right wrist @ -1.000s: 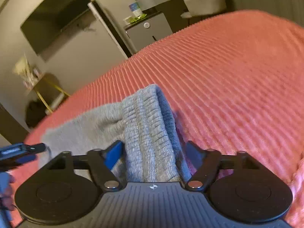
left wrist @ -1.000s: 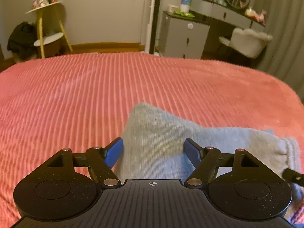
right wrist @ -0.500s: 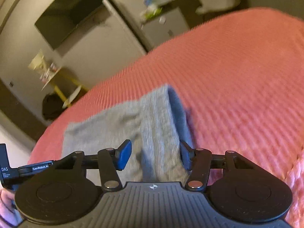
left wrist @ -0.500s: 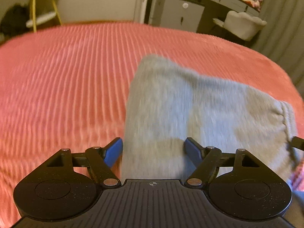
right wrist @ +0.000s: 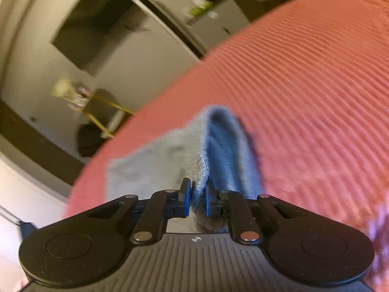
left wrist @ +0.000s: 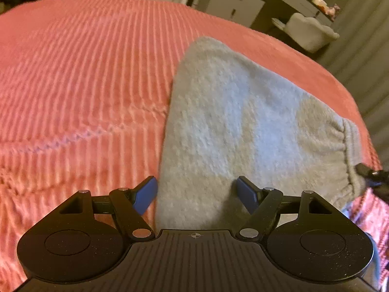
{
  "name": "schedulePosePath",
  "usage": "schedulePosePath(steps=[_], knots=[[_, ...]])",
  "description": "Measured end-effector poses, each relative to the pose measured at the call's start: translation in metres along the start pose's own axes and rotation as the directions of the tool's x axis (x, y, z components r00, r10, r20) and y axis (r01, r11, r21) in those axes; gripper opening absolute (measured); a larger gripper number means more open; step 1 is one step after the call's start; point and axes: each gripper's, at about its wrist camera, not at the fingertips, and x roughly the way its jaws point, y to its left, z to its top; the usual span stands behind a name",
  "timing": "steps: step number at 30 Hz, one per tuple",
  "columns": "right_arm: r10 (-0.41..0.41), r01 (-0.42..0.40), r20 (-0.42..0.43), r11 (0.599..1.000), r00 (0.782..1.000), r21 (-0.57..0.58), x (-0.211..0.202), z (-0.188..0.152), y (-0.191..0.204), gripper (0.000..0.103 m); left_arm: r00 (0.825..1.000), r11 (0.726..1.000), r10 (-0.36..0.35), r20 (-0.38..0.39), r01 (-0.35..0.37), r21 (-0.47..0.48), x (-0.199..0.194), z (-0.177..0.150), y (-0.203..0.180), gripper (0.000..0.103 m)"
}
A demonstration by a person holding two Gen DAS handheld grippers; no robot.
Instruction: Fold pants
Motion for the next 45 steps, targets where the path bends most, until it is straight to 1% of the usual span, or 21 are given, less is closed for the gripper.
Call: schedulePosePath(steps=[1,2,3,5,8,10,15,17,19,22,25,27,30,31,33,35,41,42,43,44,45], knots=[[-0.04,0.04,-0.001,0.999,0.999,0.002,0.001,0.0,-0.005,0.017,1.0,1.0,-0.007,-0.004,0.007,-0.003,0.002,0.002,-0.002,0.079],[-0.088,0.088,0.007,0.996,0.996,-0.008,0.001,0.001,-0.008,0.03,1.0,1.0,-0.016,-0.007,0.015,-0.005,0.003,0.003,-0.002,0.08],[-0.134,0.134,0.008,0.991,0.991,-0.023,0.001,0.0,-0.01,0.056,1.0,1.0,-0.028,-0.014,0.028,-0.01,0.006,0.004,0.0,0.081],[-0.164,0.164,0.009,0.986,0.986,-0.032,0.003,-0.001,-0.014,0.073,0.998,0.998,-0.064,-0.029,0.064,-0.03,0.013,0.007,0.005,0.091],[-0.033,0.035,-0.072,0.999,0.997,0.019,0.017,0.002,-0.028,0.088,0.99,0.988,-0.13,-0.06,0.125,-0.088,0.027,0.012,0.013,0.095],[0.031,-0.021,-0.161,0.998,0.986,0.065,0.035,0.005,-0.037,0.089,0.989,0.989,-0.13,-0.072,0.124,-0.08,0.035,0.017,0.012,0.096],[0.078,-0.064,-0.205,0.995,0.976,0.073,0.066,0.02,-0.04,0.098,0.985,0.989,-0.147,-0.088,0.146,-0.017,0.053,0.034,0.001,0.102],[0.124,-0.106,-0.216,0.99,0.968,0.095,0.08,0.025,-0.041,0.099,0.983,0.988,-0.152,-0.099,0.15,-0.028,0.059,0.04,-0.002,0.102],[0.158,-0.138,-0.202,0.984,0.966,0.111,0.088,0.027,-0.041,0.098,0.972,0.976,-0.217,-0.087,0.213,-0.051,0.059,0.046,-0.006,0.102],[0.161,-0.137,-0.191,0.981,0.968,0.135,0.094,0.029,-0.047,0.066,0.962,0.966,-0.26,-0.088,0.258,-0.03,0.067,0.045,-0.007,0.101],[0.202,-0.175,-0.207,0.975,0.957,0.14,0.093,0.031,-0.057,0.064,0.963,0.966,-0.256,-0.088,0.258,0.014,0.076,0.046,-0.011,0.102],[0.21,-0.182,-0.227,0.974,0.951,0.137,0.096,0.034,-0.058,0.071,0.966,0.969,-0.246,-0.082,0.247,-0.003,0.08,0.052,-0.016,0.102],[0.189,-0.164,-0.254,0.98,0.949,0.116,0.103,0.038,-0.048,0.078,0.978,0.979,-0.206,-0.041,0.206,-0.009,0.078,0.055,-0.023,0.078],[0.167,-0.142,-0.254,0.983,0.953,0.113,0.104,0.039,-0.044,0.077,0.977,0.978,-0.209,-0.027,0.21,0.004,0.073,0.053,-0.024,0.062],[0.107,-0.091,-0.235,0.993,0.966,0.075,0.101,0.037,-0.031,0.059,0.976,0.976,-0.217,-0.008,0.217,-0.005,0.064,0.054,-0.023,0.049],[0.096,-0.092,-0.207,0.995,0.974,0.031,0.091,0.037,-0.017,0.056,0.972,0.972,-0.235,0.02,0.236,-0.015,0.053,0.058,-0.025,0.041],[0.166,-0.172,-0.104,0.984,0.981,-0.047,0.074,0.071,0.026,0.053,0.938,0.95,-0.304,0.169,0.311,-0.018,0.015,0.095,-0.038,0.04],[0.166,-0.171,-0.085,0.983,0.982,-0.059,0.072,0.08,0.031,0.053,0.939,0.953,-0.293,0.181,0.303,-0.029,0.013,0.103,-0.037,0.042],[0.171,-0.176,-0.07,0.982,0.983,-0.063,0.072,0.089,0.035,0.054,0.948,0.961,-0.256,0.187,0.271,-0.056,0.014,0.111,-0.034,0.053],[0.172,-0.175,-0.065,0.983,0.983,-0.047,0.075,0.099,0.036,0.061,0.963,0.972,-0.195,0.188,0.215,-0.093,0.016,0.118,-0.03,0.064],[0.146,-0.148,-0.068,0.988,0.987,-0.031,0.077,0.109,0.034,0.071,0.974,0.98,-0.124,0.191,0.15,-0.132,0.017,0.123,-0.026,0.063]])
